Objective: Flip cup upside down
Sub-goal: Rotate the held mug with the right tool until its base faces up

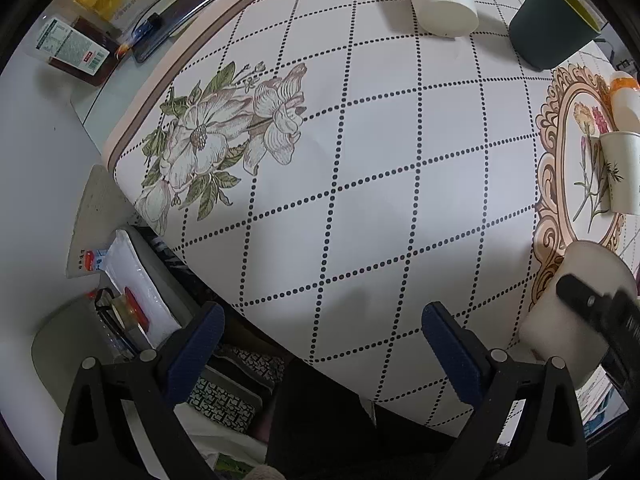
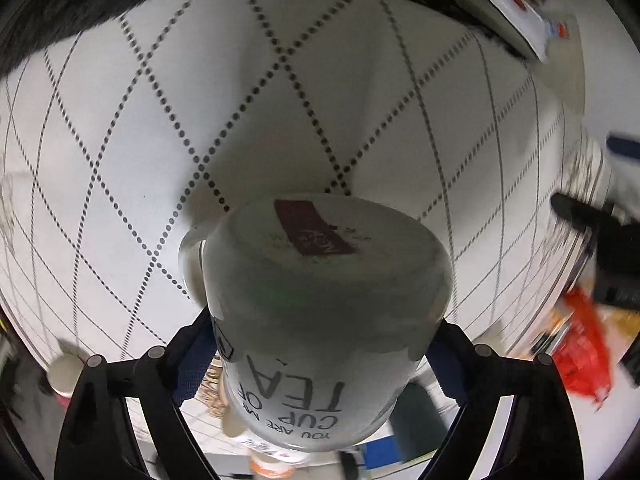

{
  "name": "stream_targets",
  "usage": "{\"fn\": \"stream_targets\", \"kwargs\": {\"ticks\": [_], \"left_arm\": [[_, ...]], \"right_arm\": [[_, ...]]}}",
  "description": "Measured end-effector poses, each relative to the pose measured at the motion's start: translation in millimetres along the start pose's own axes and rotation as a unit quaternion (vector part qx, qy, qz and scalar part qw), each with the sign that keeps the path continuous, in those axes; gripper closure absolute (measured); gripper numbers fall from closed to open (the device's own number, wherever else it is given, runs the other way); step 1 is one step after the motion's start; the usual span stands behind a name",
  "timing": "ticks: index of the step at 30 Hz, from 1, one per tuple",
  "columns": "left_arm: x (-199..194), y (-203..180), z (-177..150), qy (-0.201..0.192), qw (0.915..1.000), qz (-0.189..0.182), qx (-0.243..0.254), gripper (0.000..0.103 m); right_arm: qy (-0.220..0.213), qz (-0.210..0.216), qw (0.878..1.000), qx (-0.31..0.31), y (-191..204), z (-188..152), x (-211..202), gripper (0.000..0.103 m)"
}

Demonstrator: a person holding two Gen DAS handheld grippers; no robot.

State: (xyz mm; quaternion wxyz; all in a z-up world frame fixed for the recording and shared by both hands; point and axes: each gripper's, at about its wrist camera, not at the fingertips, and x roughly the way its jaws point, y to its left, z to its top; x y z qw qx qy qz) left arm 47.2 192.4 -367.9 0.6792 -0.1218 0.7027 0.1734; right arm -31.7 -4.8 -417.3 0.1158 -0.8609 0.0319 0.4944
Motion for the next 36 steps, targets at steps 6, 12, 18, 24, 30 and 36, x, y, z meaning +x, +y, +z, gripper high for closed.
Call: {"fn": "stream_targets", "kwargs": {"ticks": [6, 12, 18, 24, 30, 36], "left_arm": [[-5, -3, 5, -0.004, 1.0000, 0.004, 0.006, 0.002], [-10, -10, 7, -0.008, 0.9998, 0.009, 0.015, 0.002], [-16, -19, 5, -0.011, 0.9995, 0.016, 0.026, 0.002], [-21, -27, 5, -0.015, 0.9989, 0.023, 0.038, 0.002], [-32, -44, 3, -0.024, 0.9976, 0.027, 0.059, 0.002], [-38, -54, 4, -0.032, 0.9959, 0.027, 0.081, 0.002]], "right_arm": [[0.000, 0.044, 0.994, 0.095, -31, -9, 5, 0.010], [-0.010, 0.105, 0.970, 0.219, -58, -25, 11, 0.010], [-0.030, 0.183, 0.906, 0.382, -86, -48, 23, 0.010], [-0.055, 0.251, 0.802, 0.539, -106, -79, 32, 0.010], [-0.070, 0.291, 0.694, 0.654, -109, -115, 43, 0.010], [-0.067, 0.311, 0.611, 0.725, -83, -148, 53, 0.011]]}}
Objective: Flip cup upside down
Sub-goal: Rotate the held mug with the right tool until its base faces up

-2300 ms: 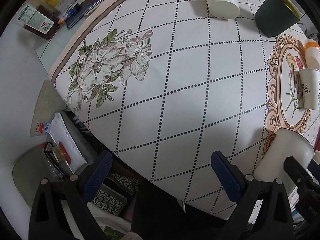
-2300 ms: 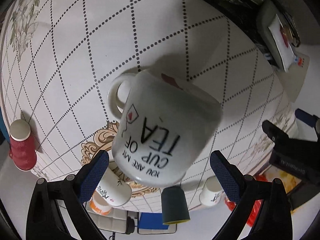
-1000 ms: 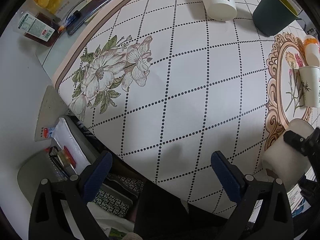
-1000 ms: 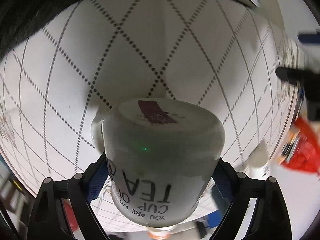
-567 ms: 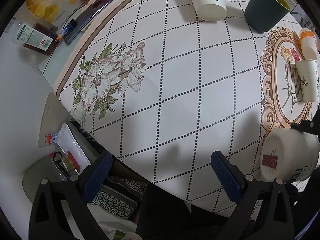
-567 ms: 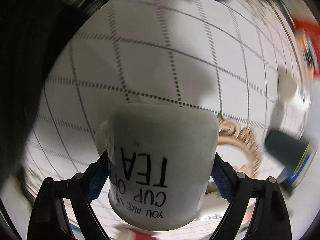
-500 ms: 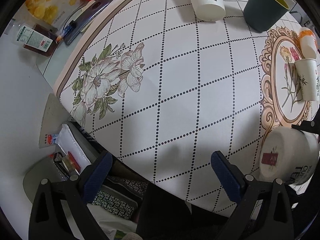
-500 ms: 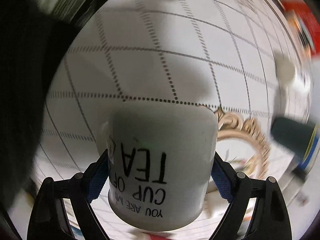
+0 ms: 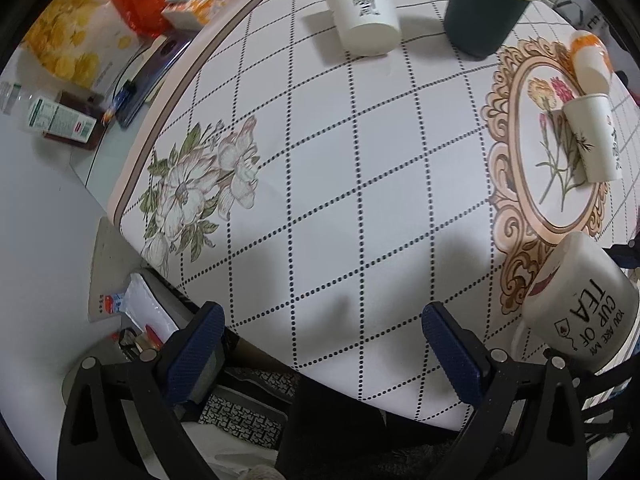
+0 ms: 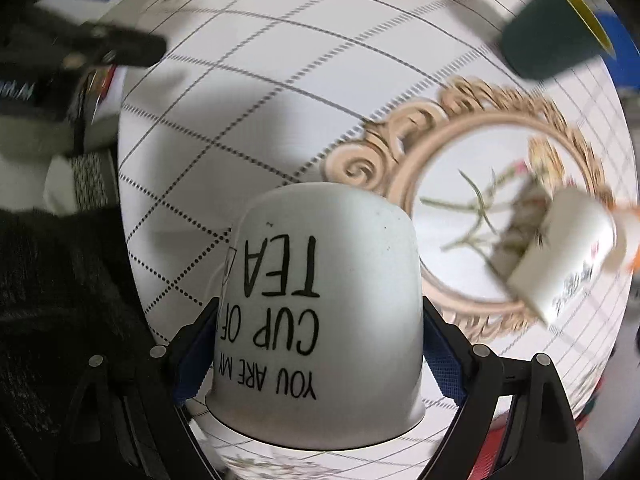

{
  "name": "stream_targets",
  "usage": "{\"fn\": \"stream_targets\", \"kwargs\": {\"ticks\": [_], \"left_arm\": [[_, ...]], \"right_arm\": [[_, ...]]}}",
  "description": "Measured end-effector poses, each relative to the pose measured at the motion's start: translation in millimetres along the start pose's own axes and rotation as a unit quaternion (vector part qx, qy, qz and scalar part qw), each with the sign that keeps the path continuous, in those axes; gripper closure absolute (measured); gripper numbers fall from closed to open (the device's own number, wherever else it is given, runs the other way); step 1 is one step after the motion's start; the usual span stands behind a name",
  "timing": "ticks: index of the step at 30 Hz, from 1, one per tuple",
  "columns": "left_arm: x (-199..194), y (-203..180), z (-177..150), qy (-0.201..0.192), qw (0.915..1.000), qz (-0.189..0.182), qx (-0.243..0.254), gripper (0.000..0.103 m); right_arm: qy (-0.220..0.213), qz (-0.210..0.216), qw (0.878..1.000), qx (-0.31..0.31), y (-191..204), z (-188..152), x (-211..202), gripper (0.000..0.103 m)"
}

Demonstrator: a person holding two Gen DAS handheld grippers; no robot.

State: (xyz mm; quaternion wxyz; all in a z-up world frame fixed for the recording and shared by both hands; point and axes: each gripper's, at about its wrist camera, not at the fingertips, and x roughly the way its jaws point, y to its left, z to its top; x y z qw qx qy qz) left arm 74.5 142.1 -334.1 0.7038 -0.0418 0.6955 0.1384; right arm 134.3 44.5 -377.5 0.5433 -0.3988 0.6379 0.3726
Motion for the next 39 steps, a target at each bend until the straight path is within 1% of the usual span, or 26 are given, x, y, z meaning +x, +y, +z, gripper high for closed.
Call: {"fn": "stream_targets", "kwargs": {"ticks": [2, 4, 6, 7, 10, 11, 16, 18, 19, 20, 22, 26, 32, 39], "left_arm": [[-2, -3, 1, -0.002, 1.0000, 0.000, 0.006, 0.002], [-3, -5, 1, -0.004, 0.9999, 0.000, 0.012, 0.002], [-4, -7, 2, -0.006, 0.9998, -0.001, 0.016, 0.002], [-5, -8, 2, -0.007, 0.9998, 0.000, 0.019, 0.002], [-6, -10, 5, -0.008, 0.9997, 0.000, 0.024, 0.002], [-6, -10, 5, -0.008, 0.9996, 0.001, 0.026, 0.002], [-8, -12, 8, -0.011, 0.9994, 0.003, 0.033, 0.002], [-9, -14, 8, -0.011, 0.9993, 0.003, 0.036, 0.002], [-9, -15, 8, -0.011, 0.9992, 0.004, 0.038, 0.002], [-9, -15, 9, -0.012, 0.9992, 0.004, 0.039, 0.002], [-10, -17, 9, -0.012, 0.9990, 0.005, 0.042, 0.002], [-11, -18, 10, -0.015, 0.9989, 0.005, 0.045, 0.002], [-15, -16, 11, -0.019, 0.9989, 0.006, 0.043, 0.002], [-18, -15, 9, -0.022, 0.9989, 0.006, 0.042, 0.002]], "right_arm": [[0.000, 0.016, 0.999, 0.037, -16, -3, 0, 0.011], [-0.001, 0.026, 0.998, 0.064, -27, -14, 5, 0.011], [-0.004, 0.044, 0.994, 0.103, -40, -21, 5, 0.011], [-0.008, 0.057, 0.990, 0.129, -46, -25, 6, 0.011], [-0.018, 0.082, 0.980, 0.180, -59, -40, 8, 0.011], [-0.022, 0.095, 0.974, 0.204, -64, -47, 12, 0.011], [-0.043, 0.129, 0.952, 0.273, -80, -65, 14, 0.010], [-0.048, 0.131, 0.949, 0.281, -74, -73, 14, 0.010], [-0.050, 0.131, 0.948, 0.285, -64, -87, 11, 0.010], [-0.049, 0.133, 0.947, 0.289, -65, -86, 13, 0.010], [-0.047, 0.134, 0.945, 0.293, -68, -93, 12, 0.010], [-0.032, 0.132, 0.947, 0.291, -54, -82, 17, 0.010], [-0.003, 0.128, 0.948, 0.291, -46, -77, 27, 0.010], [0.042, 0.134, 0.944, 0.300, -45, -70, 37, 0.010]]}}
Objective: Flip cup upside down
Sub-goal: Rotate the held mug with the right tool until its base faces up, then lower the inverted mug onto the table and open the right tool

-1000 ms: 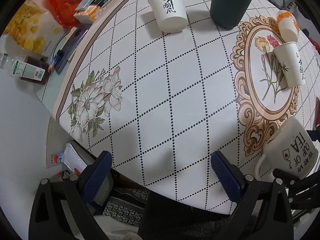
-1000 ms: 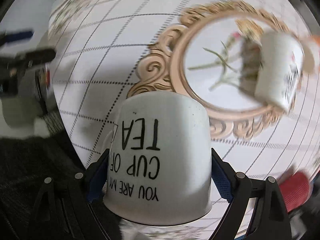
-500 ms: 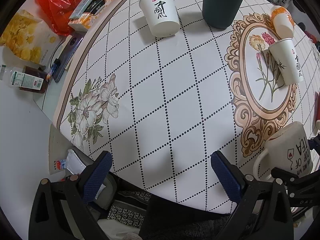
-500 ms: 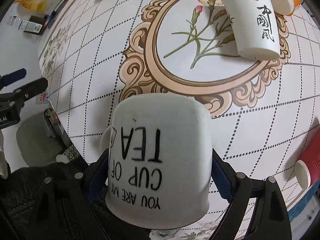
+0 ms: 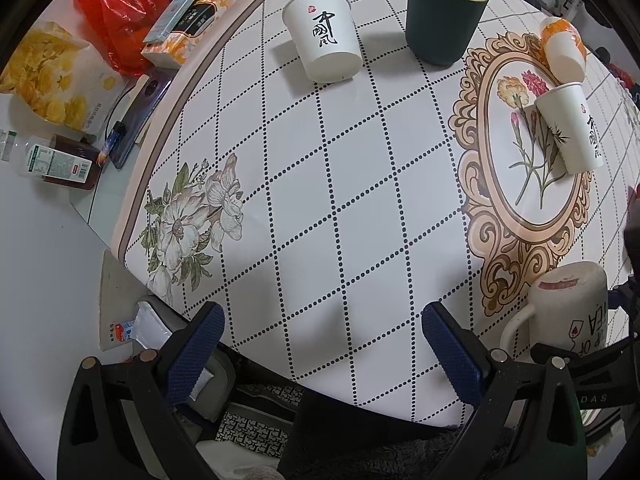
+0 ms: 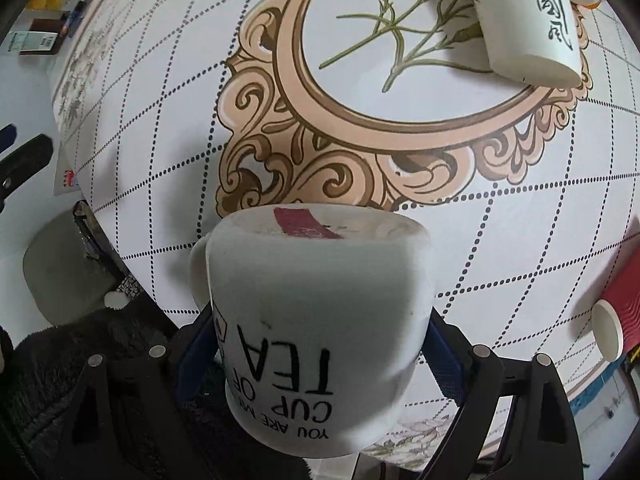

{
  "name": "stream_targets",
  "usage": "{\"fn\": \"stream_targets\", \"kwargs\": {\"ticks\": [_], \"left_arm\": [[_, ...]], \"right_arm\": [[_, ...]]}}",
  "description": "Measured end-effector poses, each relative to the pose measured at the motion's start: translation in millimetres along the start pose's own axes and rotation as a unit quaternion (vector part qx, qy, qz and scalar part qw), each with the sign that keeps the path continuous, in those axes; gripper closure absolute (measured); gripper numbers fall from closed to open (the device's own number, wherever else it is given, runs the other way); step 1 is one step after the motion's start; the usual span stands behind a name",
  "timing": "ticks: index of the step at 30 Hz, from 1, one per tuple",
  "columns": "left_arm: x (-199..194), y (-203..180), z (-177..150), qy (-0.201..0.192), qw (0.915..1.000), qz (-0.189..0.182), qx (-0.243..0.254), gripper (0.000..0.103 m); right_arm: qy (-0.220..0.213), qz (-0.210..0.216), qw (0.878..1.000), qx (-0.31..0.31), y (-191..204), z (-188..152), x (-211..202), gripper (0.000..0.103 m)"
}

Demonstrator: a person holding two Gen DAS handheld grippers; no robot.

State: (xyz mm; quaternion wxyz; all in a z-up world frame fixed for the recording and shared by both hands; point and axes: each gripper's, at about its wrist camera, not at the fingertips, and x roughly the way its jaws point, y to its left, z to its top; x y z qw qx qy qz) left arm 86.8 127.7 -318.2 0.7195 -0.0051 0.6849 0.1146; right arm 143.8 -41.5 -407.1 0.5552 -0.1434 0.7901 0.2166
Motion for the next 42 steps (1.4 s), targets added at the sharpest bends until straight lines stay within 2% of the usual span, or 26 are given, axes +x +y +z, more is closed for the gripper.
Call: {"fn": "stream_targets", "kwargs": {"ticks": [9, 13, 16, 19, 26, 31, 36, 38, 42], "left_arm": [[-4, -3, -7, -0.005, 1.0000, -0.002, 0.009, 0.002], [-5, -4, -11, -0.006, 0.9999, -0.002, 0.012, 0.002], [-7, -5, -13, -0.009, 0.9998, -0.001, 0.017, 0.002], [-8, -5, -15, -0.011, 0.9997, 0.001, 0.020, 0.002], [-10, -11, -18, -0.012, 0.9993, 0.008, 0.034, 0.002], [-11, -14, -16, -0.008, 0.9992, 0.008, 0.039, 0.002], [-11, -18, -15, -0.009, 0.9987, 0.013, 0.048, 0.002], [-11, -22, -16, -0.009, 0.9984, 0.016, 0.054, 0.002], [-13, -26, -20, -0.012, 0.9976, 0.016, 0.066, 0.002]], "right_arm": [[0.046, 0.008, 0.998, 0.035, 2, 17, 16, 0.010], [0.043, 0.010, 0.998, 0.047, 5, 24, 20, 0.011], [0.025, -0.009, 0.999, 0.038, 12, 20, 17, 0.012], [-0.015, -0.030, 0.999, 0.032, 19, 12, 11, 0.012], [-0.131, -0.015, 0.990, 0.058, 13, -16, -14, 0.012], [-0.229, -0.007, 0.968, 0.104, -3, -22, -38, 0.012], [-0.313, -0.023, 0.936, 0.156, -20, -21, -45, 0.012], [-0.345, -0.034, 0.924, 0.162, -27, -24, -45, 0.012], [-0.379, -0.062, 0.912, 0.140, -15, -38, -44, 0.012]]}}
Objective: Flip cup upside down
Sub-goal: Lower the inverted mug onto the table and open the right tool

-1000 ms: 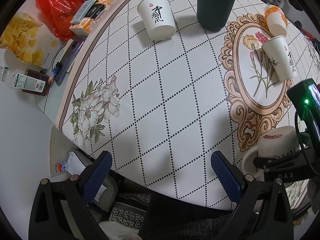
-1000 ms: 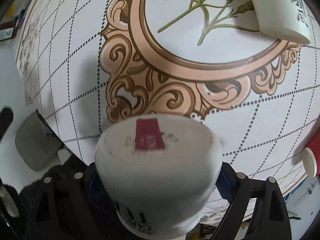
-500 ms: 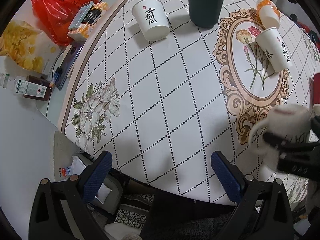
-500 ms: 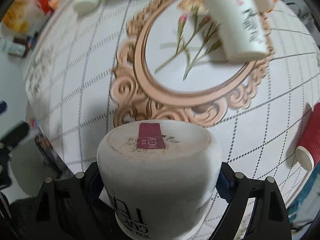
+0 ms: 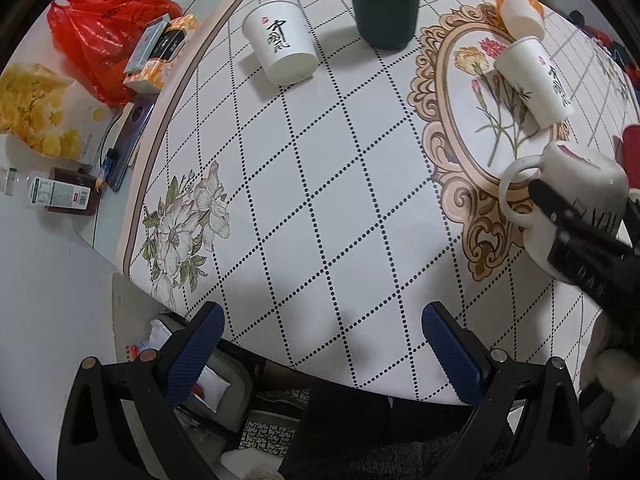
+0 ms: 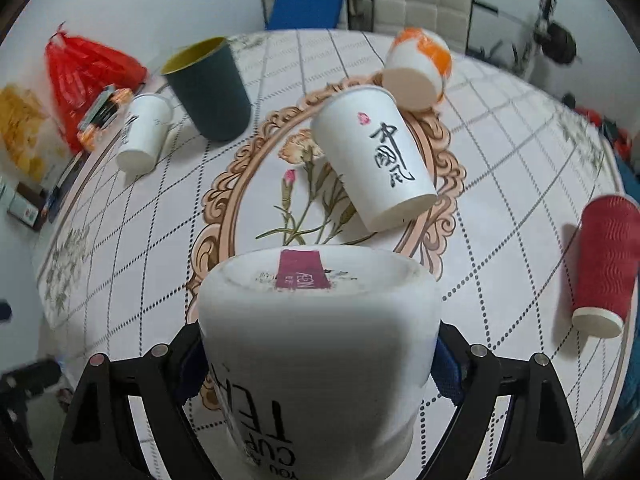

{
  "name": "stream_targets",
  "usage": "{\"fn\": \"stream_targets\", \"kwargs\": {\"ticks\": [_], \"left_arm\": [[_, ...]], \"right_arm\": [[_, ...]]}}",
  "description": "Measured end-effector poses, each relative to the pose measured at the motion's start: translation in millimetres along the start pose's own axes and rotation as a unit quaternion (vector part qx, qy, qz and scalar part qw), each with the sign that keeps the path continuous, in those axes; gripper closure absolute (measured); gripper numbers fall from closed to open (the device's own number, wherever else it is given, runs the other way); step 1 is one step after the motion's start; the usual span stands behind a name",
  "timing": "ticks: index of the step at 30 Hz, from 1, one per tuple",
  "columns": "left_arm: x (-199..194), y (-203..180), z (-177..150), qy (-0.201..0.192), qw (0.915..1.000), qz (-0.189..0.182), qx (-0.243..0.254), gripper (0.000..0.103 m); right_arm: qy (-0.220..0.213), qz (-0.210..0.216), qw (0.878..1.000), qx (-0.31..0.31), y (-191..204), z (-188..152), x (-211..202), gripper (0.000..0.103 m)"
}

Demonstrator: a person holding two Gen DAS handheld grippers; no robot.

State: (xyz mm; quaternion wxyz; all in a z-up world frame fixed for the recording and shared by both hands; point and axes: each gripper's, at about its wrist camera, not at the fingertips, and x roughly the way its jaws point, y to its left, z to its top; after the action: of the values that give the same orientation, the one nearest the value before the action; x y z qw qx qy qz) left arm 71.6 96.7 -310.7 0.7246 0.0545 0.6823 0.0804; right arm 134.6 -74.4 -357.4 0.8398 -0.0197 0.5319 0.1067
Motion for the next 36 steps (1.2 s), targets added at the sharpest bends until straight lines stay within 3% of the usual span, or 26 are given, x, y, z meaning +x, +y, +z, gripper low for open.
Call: {"fn": "stream_targets", "kwargs": {"ticks": [12, 22, 26, 31, 36], "left_arm": [[-4, -8, -11, -0.011, 0.9994, -0.006, 0.032, 0.002], [-9, -13, -20, -0.032, 0.9967, -0.018, 0.072, 0.002], [-16, -18, -25, -0.046, 0.9939, -0.028, 0.096, 0.002], [-34, -22, -31, -0.074, 0.9902, -0.031, 0.115, 0.002], [-68, -22, -41, -0.111, 0.9862, -0.043, 0.116, 0.002]], "right_arm": [[-0.017, -0.017, 0.999, -0.032, 9, -51, -19, 0.012], [0.019, -0.042, 0.999, -0.013, 14, -76, -15, 0.011], [0.067, -0.045, 0.996, 0.029, 11, -80, -19, 0.010], [0.069, -0.049, 0.992, 0.098, 5, -96, -62, 0.002], [0.037, -0.098, 0.985, 0.135, 8, -108, -127, 0.002]]}}
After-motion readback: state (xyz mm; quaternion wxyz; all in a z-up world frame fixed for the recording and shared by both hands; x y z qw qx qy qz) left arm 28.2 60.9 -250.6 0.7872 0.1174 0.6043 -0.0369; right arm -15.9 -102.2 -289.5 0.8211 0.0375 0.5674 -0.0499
